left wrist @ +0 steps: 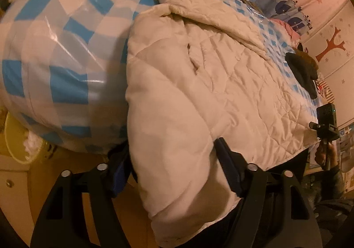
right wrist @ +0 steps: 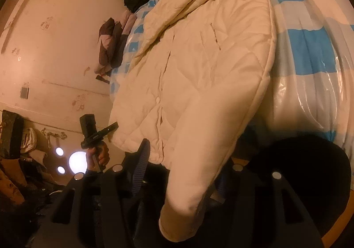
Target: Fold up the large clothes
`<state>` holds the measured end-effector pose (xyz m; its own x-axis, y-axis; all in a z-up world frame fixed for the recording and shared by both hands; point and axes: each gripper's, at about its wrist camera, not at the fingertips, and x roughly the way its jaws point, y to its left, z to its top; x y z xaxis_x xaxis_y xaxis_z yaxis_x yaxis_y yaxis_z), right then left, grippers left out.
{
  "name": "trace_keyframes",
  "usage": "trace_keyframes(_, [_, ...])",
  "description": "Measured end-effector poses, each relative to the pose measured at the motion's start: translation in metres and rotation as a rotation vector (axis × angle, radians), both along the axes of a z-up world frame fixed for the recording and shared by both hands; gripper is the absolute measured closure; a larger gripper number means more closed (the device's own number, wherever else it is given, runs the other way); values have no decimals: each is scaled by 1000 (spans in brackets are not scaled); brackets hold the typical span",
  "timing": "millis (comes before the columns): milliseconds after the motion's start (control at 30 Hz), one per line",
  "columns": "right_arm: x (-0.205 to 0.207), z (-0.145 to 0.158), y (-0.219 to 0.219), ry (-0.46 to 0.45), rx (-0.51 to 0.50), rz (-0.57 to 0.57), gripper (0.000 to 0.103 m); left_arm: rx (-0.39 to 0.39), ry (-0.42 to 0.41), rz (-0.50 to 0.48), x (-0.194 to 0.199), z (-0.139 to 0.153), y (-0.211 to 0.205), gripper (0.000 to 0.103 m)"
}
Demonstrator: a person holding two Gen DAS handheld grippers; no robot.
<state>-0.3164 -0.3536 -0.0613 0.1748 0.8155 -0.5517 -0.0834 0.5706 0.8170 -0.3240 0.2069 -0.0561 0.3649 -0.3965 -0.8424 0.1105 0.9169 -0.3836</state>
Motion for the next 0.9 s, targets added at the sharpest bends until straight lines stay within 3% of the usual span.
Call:
trace_keyframes(67, [-3,-2,-3,-6,11,-23,62,18,-17,-6,0,3,-6,45])
trace_keyframes(133, [-5,-4,-6,-8,18,-47,70,54,-45,-24,-3,7,-10,56])
trace_keyframes(267, [-10,-5,-12,-28,64,-88,77,126,-113,-69,-8,19,-27,84])
trace_keyframes(333, [-12,0,-16,-51,90,-107,80,175,-147,-98,-9,25,-37,88])
trace_keyframes(467, [-22,19,-24,-111,132,-121,82,187,-170,-148,-16,37,-41,91])
trace_keyframes(600, [-34,30,-28,-130,153,-111,82,97,-159,-201,-29,49,-25,91])
trace_keyframes(700, [-37,18,-27,-84,101,-89,79,68,-119,-221,-33,38,-15,87])
trace_keyframes(800, [-34,0,-26,-28,81,-71,69,-2,-50,-203,-28,16,-3,73])
trace_keyframes(900, [-31,2,-19,-31,80,-41,65,-40,-5,-159,-22,-1,5,46])
